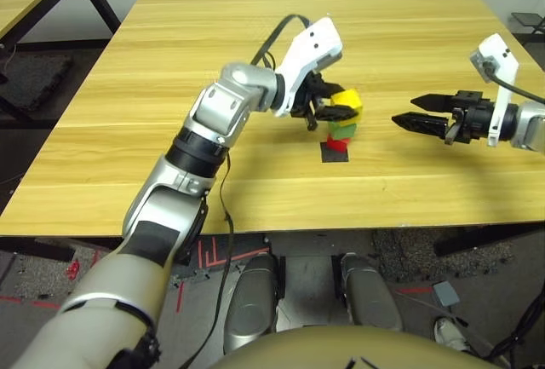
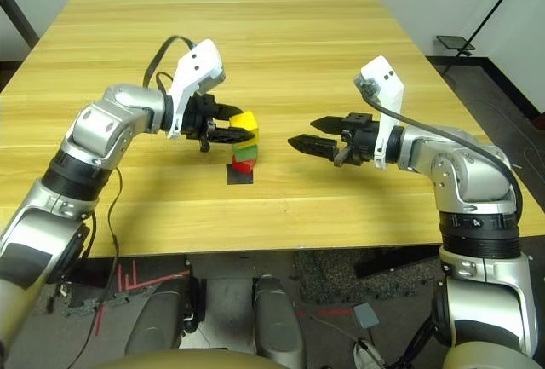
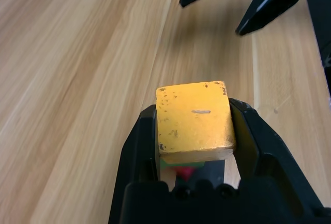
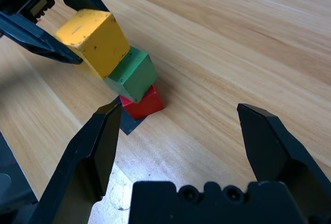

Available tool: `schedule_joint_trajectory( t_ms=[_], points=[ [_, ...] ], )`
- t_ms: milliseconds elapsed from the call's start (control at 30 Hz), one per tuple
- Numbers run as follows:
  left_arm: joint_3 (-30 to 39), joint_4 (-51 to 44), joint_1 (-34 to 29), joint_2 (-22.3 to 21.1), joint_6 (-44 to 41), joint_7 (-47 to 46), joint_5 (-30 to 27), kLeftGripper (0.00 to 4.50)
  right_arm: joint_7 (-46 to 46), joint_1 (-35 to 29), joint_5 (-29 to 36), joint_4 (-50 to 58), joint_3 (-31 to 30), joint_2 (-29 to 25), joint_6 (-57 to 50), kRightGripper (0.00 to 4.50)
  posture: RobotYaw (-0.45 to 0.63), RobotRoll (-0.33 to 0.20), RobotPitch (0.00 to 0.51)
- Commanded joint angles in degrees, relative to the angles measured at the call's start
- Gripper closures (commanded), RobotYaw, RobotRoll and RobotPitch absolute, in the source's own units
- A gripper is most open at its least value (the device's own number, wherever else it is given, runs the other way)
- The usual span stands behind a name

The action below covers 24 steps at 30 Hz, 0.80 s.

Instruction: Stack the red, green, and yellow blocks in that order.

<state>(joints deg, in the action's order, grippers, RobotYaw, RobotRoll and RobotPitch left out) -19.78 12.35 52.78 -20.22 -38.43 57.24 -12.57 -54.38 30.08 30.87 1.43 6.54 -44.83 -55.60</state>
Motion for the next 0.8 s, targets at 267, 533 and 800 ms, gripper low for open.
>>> schedule_joint_trajectory(
  t_ms=[267,533,800],
  points=[
    [-0.27,4.64,1.28,1.73,4.10,0.61,2.40,2.45,0.73,-0.84,1.97,1.12,0.89,-0.63,-0.66,0.00,0.05,-0.099,0.081],
    [0.00,7.36,1.86,3.25,6.33,0.90,3.51,2.45,1.06,-1.71,2.47,1.29,1.26,-0.95,-0.54,0.00,0.03,-0.099,0.081],
    [-0.59,4.78,0.84,3.56,5.46,1.52,3.43,1.48,0.91,-2.64,2.39,0.87,1.69,-1.56,-0.15,0.00,0.04,-0.101,0.077]
  ],
)
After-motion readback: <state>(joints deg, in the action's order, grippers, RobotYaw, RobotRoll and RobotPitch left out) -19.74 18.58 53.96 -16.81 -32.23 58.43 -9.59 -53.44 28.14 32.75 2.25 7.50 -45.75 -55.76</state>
